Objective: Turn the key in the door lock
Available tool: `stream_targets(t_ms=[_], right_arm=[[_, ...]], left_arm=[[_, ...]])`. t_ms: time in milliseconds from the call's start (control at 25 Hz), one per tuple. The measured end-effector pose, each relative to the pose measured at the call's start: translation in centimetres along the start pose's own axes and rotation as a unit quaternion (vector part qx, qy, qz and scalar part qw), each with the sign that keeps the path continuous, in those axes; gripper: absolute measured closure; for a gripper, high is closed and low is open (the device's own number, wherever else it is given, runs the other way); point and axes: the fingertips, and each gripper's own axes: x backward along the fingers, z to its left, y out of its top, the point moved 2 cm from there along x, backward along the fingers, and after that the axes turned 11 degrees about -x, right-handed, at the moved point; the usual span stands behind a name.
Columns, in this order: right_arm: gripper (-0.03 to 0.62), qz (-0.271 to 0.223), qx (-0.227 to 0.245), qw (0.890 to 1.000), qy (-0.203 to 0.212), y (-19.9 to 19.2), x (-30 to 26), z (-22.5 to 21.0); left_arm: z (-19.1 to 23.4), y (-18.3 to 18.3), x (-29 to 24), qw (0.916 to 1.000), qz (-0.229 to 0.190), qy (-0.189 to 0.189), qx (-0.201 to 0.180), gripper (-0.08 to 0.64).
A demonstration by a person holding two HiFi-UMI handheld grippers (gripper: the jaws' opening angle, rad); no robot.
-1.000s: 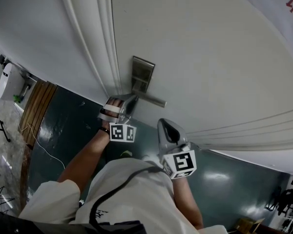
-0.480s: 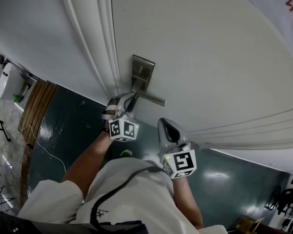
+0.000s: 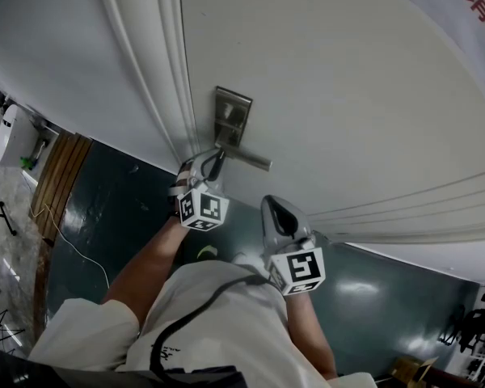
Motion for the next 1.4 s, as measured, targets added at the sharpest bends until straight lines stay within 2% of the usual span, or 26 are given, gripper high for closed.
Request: stream_targets(t_ms=[200, 480, 760, 1040, 1400], right_arm=[[0.584, 0.003, 0.001, 1.0, -0.005, 0.0, 0.7, -0.1], [0.583, 0.008, -0.001, 1.0, -0.013, 0.0, 1.6, -0.2], [0.584, 0.011, -0.005, 1.0, -0.014, -0.3, 2.0, -0.1], [0.583, 0.009, -0.006, 1.0, -0.016, -0.2, 2.2, 0.0], [0.583, 0.01, -0.007, 1.0, -0.019, -0.2, 2.2, -0.1]], left_arm=[[0.0, -0.1, 0.0, 0.9998, 0.002, 0.002, 0.022, 0.511], [0.1, -0.2, 0.0, 0.9962, 0.006, 0.0, 0.087, 0.514], [0.2, -0.3, 0.0, 0.991, 0.006, -0.01, 0.134, 0.515], [0.2, -0.5, -0.1, 0.983, 0.001, -0.017, 0.183, 0.517], [0.9, 0.0, 0.0, 0.9632, -0.008, -0.031, 0.267, 0.52]])
